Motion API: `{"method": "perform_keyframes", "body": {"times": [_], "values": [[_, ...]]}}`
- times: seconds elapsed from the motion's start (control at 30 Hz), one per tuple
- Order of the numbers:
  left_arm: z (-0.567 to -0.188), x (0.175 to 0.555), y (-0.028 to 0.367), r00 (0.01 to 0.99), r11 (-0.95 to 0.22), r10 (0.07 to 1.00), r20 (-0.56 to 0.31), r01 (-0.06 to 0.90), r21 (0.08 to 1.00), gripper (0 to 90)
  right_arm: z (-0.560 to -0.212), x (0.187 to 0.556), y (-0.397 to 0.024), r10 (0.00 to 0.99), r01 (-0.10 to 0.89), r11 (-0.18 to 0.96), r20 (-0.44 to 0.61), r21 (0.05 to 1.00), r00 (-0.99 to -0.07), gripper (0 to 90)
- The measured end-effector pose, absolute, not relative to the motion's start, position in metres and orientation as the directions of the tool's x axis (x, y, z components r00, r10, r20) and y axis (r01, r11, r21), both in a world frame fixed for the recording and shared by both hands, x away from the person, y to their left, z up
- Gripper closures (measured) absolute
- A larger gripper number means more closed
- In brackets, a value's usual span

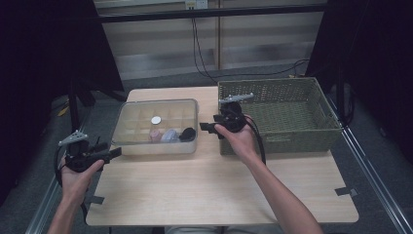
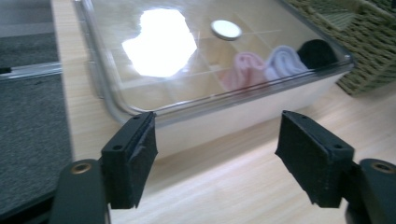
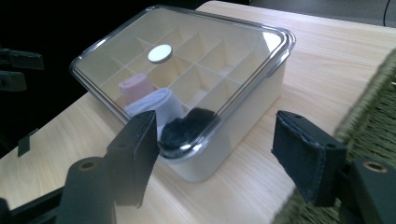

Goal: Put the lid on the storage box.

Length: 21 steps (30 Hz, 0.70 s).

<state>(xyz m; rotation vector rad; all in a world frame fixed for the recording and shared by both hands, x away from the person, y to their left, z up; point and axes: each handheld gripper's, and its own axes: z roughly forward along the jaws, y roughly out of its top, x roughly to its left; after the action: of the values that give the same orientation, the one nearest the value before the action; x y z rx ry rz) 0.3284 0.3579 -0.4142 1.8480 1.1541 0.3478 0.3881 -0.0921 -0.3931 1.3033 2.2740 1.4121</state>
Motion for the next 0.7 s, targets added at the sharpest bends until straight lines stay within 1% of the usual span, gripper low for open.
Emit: {"method": "perform_keyframes", "body": {"times": [0.07, 0.1, 0.17, 0.27, 0.3, 0.53, 0.63, 0.7], "values": [[-0.415, 0.325, 0.351, 0.536, -0.149, 0.812, -0.23, 0.572, 0.806, 26.3, -0.393, 0.384, -0.097, 0.739, 0.583, 0.175, 0.286, 0.794, -0.61, 29.8], [-0.416, 0.321, 0.343, 0.555, -0.169, 0.804, -0.215, 0.559, 0.812, 25.6, -0.393, 0.38, -0.103, 0.739, 0.578, 0.172, 0.284, 0.798, -0.611, 29.1], [-0.417, 0.32, 0.338, 0.564, -0.18, 0.798, -0.212, 0.558, 0.81, 25.6, -0.393, 0.379, -0.105, 0.739, 0.576, 0.171, 0.283, 0.799, -0.612, 28.9], [-0.417, 0.316, 0.33, 0.573, -0.186, 0.791, -0.216, 0.56, 0.807, 23.1, -0.392, 0.372, -0.112, 0.736, 0.567, 0.166, 0.281, 0.807, -0.616, 27.9], [-0.418, 0.313, 0.327, 0.576, -0.177, 0.785, -0.229, 0.562, 0.808, 20.9, -0.392, 0.367, -0.116, 0.734, 0.561, 0.166, 0.278, 0.811, -0.62, 27.1], [-0.417, 0.301, 0.318, 0.594, -0.188, 0.774, -0.219, 0.547, 0.816, 22.0, -0.392, 0.351, -0.128, 0.734, 0.552, 0.175, 0.266, 0.815, -0.625, 26.3], [-0.417, 0.293, 0.311, 0.603, -0.214, 0.776, -0.184, 0.527, 0.823, 23.6, -0.391, 0.341, -0.133, 0.742, 0.555, 0.171, 0.264, 0.814, -0.617, 26.3], [-0.418, 0.289, 0.306, 0.612, -0.22, 0.769, -0.185, 0.525, 0.822, 23.7, -0.392, 0.332, -0.136, 0.739, 0.555, 0.163, 0.272, 0.816, -0.616, 26.3]]}}
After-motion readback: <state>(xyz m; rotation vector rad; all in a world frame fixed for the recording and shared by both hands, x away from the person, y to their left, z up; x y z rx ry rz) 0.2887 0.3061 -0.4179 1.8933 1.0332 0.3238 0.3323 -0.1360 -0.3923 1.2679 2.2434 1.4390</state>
